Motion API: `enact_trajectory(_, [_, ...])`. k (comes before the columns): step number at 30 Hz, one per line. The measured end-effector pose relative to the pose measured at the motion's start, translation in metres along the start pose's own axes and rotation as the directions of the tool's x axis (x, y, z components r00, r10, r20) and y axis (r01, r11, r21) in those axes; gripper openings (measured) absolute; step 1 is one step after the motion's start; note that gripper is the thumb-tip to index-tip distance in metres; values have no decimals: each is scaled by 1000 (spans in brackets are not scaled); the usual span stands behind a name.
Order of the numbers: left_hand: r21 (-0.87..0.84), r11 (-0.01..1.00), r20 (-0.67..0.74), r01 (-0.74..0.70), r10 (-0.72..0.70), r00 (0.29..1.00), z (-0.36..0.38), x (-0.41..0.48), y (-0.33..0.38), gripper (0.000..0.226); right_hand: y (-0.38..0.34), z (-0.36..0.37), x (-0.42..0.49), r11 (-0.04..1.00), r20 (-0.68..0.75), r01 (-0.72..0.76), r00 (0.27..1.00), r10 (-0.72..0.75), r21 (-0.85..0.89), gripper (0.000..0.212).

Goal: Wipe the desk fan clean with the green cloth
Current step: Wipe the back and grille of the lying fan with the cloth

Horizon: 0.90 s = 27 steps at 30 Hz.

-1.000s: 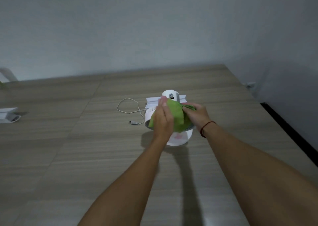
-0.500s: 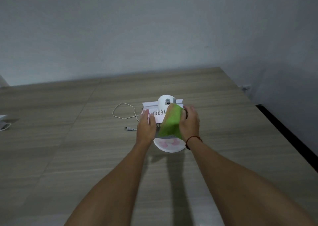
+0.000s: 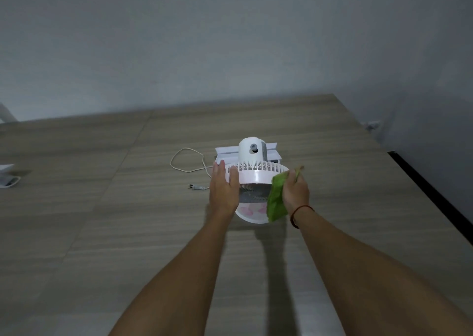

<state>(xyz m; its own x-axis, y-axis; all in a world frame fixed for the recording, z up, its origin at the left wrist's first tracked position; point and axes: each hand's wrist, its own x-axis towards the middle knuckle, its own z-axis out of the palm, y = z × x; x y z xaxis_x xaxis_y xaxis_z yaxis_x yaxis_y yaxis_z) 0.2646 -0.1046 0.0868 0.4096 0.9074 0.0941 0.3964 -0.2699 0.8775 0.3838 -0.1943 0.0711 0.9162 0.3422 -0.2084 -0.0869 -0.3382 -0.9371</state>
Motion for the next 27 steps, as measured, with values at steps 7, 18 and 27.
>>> enact_trajectory(7, [-55,998,43,26,-24,999,-2,4,5,49,-32,28,-23,634,163,662,732,-662,-399,48])
enact_trajectory(18, [16,1000,67,-2,1,998,-6,11,-3,53,-16,21,-1,901,-36,419,904,-425,-114,40])
enact_trajectory(27, [23,999,83,-30,28,996,-9,12,-4,51,0,12,19,916,17,-298,952,305,267,43])
